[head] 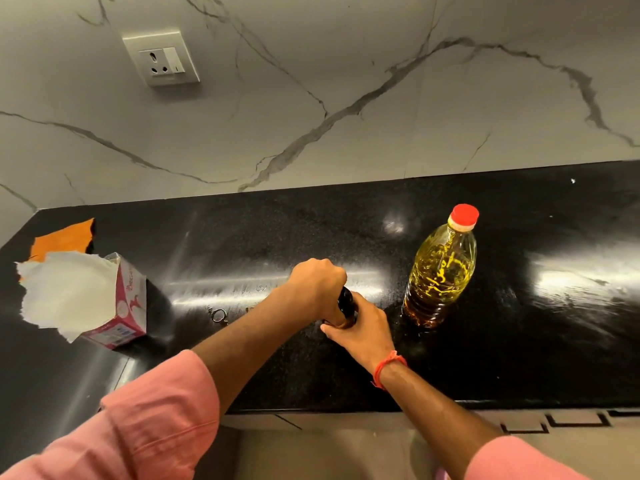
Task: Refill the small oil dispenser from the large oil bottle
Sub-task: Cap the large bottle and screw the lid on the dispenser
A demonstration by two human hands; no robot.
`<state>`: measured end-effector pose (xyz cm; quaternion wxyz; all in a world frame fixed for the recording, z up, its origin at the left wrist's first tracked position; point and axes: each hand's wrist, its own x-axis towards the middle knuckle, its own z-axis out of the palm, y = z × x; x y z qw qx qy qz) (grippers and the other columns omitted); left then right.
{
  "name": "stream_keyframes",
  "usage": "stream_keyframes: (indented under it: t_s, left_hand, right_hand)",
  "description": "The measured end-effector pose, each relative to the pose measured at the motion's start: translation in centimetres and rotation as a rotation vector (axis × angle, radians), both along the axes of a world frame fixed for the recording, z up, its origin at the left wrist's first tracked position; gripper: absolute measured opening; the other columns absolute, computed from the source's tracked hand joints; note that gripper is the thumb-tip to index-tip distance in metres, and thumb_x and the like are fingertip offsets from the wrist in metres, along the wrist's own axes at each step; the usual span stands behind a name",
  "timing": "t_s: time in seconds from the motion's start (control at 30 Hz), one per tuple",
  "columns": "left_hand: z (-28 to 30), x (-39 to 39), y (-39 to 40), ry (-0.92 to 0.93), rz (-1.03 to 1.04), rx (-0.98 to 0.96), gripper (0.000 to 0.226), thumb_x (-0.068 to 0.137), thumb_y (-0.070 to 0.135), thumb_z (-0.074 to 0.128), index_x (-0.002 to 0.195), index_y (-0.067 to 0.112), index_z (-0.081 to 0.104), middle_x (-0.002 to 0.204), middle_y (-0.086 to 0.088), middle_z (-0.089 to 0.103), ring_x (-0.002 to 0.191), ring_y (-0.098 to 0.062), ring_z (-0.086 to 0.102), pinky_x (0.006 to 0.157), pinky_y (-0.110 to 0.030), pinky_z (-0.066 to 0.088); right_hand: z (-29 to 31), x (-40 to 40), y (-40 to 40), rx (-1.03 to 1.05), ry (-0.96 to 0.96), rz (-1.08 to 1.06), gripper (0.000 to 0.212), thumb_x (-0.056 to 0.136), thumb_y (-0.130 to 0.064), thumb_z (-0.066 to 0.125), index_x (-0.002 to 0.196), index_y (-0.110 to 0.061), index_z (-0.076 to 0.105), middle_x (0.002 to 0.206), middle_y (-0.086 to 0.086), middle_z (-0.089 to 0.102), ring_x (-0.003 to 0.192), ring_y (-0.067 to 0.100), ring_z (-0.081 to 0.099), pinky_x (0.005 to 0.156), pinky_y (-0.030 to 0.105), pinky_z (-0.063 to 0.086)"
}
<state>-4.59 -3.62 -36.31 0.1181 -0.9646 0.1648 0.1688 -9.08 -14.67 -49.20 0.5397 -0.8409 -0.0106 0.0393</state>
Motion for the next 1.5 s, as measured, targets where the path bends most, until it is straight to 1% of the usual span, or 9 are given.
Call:
stream_keyframes:
  t_s: [0.3,0.47,0.67,0.77,0.87,1.1,1.2,1.33,1.5]
  left_hand:
    - [0.0,-0.3,-0.6,-0.003,-0.005,0.027,0.039,0.079,0.047,0.074,0.089,0.011,0.061,0.067,-0.001,0.049,0.065,-0.023,0.055,0.055,-0.032,0.043]
    - [-0.3,-0.1,0.7,-0.022,-0.24,0.028,0.034,0.084,0.029,0.075,0.116,0.02,0.066,0.105,-0.002,0.063,0.084,-0.022,0.06,0.065,-0.037,0.054]
    - [-1.0,-0.8,1.8,-0.014,-0.151,-0.038,0.096,0.074,0.048,0.084,0.151,0.034,0.03,0.126,-0.001,0.054,0.106,-0.027,0.064,0.065,-0.037,0.043]
    - [-0.4,-1.2,0.9,-0.024,0.066,-0.021,0.073,0.074,0.074,0.071,0.12,0.019,0.055,0.098,-0.002,0.063,0.086,-0.026,0.066,0.06,-0.032,0.04]
    - [-0.4,-1.4,-0.1,-0.061,0.113,0.014,0.064,0.085,0.079,0.052,0.089,0.015,0.056,0.073,-0.001,0.052,0.069,-0.023,0.055,0.053,-0.031,0.035]
    - [-0.5,-0.6,0.8,0.029,-0.151,-0.065,0.032,0.087,0.032,0.073,0.115,0.017,0.066,0.101,-0.005,0.07,0.086,-0.026,0.067,0.07,-0.039,0.057]
    - [-0.7,-0.3,1.5,0.063,-0.281,-0.154,0.041,0.088,0.019,0.072,0.127,0.023,0.062,0.114,-0.002,0.068,0.105,-0.025,0.067,0.084,-0.042,0.058]
    - [-0.4,-1.2,0.7,0.055,-0.046,-0.125,0.074,0.077,0.05,0.081,0.137,0.022,0.047,0.113,-0.003,0.064,0.1,-0.026,0.066,0.074,-0.04,0.056]
    - [-0.1,-1.5,-1.1,-0.061,0.167,-0.014,0.054,0.097,0.065,0.048,0.091,0.013,0.062,0.071,-0.003,0.048,0.073,-0.024,0.052,0.055,-0.032,0.037]
  right_hand:
    - [0.2,-0.1,0.0,0.0,0.01,0.012,0.046,0.065,-0.027,0.092,0.106,-0.028,0.07,0.092,-0.014,0.075,0.086,-0.001,0.071,0.079,0.025,0.061]
    - [0.0,0.0,0.1,-0.011,0.018,-0.005,0.045,0.062,-0.031,0.092,0.1,-0.03,0.068,0.091,-0.014,0.074,0.088,-0.001,0.07,0.079,0.025,0.061]
    - [0.3,-0.1,0.0,-0.025,0.018,0.005,0.052,0.061,-0.036,0.095,0.105,-0.032,0.067,0.094,-0.014,0.075,0.092,0.0,0.07,0.081,0.023,0.059]
    - [0.2,-0.2,-0.1,-0.028,0.019,0.012,0.048,0.065,-0.03,0.093,0.106,-0.033,0.068,0.093,-0.015,0.074,0.091,0.002,0.071,0.083,0.029,0.061]
    - [0.0,-0.1,-0.1,-0.028,0.022,0.017,0.042,0.064,-0.032,0.091,0.099,-0.032,0.069,0.086,-0.015,0.076,0.085,0.0,0.072,0.079,0.032,0.063]
    - [0.2,0.0,-0.1,-0.064,0.025,0.001,0.044,0.063,-0.03,0.092,0.099,-0.031,0.067,0.089,-0.013,0.074,0.087,0.002,0.071,0.079,0.024,0.06]
    - [0.4,0.0,-0.1,-0.079,0.029,0.002,0.046,0.062,-0.032,0.093,0.1,-0.03,0.066,0.093,-0.012,0.074,0.091,0.005,0.07,0.079,0.019,0.056]
    - [0.5,0.0,-0.3,-0.1,0.018,0.041,0.053,0.065,-0.032,0.094,0.11,-0.027,0.067,0.096,-0.012,0.075,0.093,0.005,0.071,0.082,0.024,0.059]
    - [0.8,-0.1,-0.1,-0.104,0.02,0.022,0.042,0.065,-0.03,0.091,0.083,-0.043,0.056,0.079,-0.018,0.069,0.083,0.001,0.067,0.079,0.023,0.058]
